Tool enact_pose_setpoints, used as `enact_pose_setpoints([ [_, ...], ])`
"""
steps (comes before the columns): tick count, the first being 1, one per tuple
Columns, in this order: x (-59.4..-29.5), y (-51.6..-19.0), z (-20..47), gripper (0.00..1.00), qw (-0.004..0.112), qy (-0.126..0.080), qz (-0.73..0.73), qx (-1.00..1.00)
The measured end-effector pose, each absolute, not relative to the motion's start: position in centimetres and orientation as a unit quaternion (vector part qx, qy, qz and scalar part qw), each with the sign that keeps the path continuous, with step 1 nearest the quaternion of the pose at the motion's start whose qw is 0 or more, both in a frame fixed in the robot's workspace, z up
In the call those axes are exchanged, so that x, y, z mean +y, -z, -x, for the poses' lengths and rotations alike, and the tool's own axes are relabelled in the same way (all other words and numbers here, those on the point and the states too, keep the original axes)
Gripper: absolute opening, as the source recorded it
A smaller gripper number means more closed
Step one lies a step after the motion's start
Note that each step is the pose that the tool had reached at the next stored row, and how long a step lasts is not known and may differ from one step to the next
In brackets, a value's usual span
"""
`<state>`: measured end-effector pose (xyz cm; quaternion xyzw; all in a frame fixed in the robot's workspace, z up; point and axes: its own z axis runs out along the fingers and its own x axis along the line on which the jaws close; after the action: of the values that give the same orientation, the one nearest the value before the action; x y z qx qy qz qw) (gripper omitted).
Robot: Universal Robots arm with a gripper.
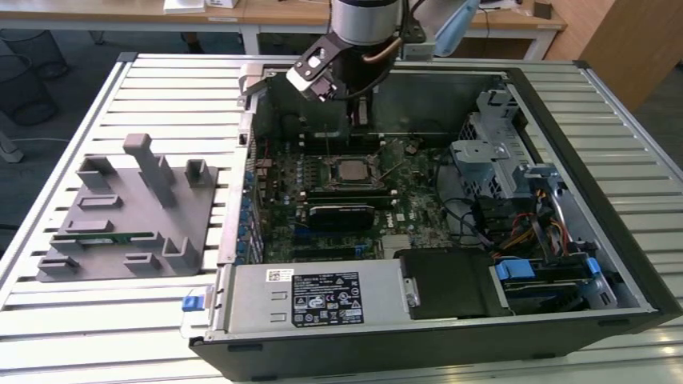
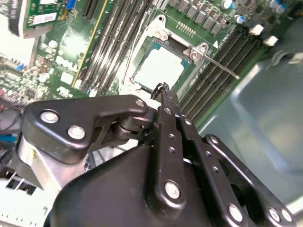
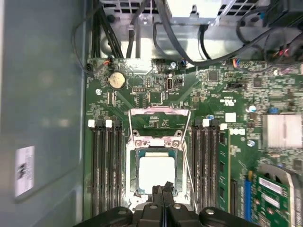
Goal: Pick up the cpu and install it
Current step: 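Close the cpu cover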
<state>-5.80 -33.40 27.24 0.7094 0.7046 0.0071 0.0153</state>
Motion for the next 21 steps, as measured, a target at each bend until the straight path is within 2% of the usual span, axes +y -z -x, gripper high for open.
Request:
enact_pose_setpoints([
  [9,-34.2,-27.8,5.7,0.11,0.015,-0.007,-0.712,0.702],
  [21,-34.0,-27.4,0.9,0.11,0.015,-0.006,-0.712,0.702],
])
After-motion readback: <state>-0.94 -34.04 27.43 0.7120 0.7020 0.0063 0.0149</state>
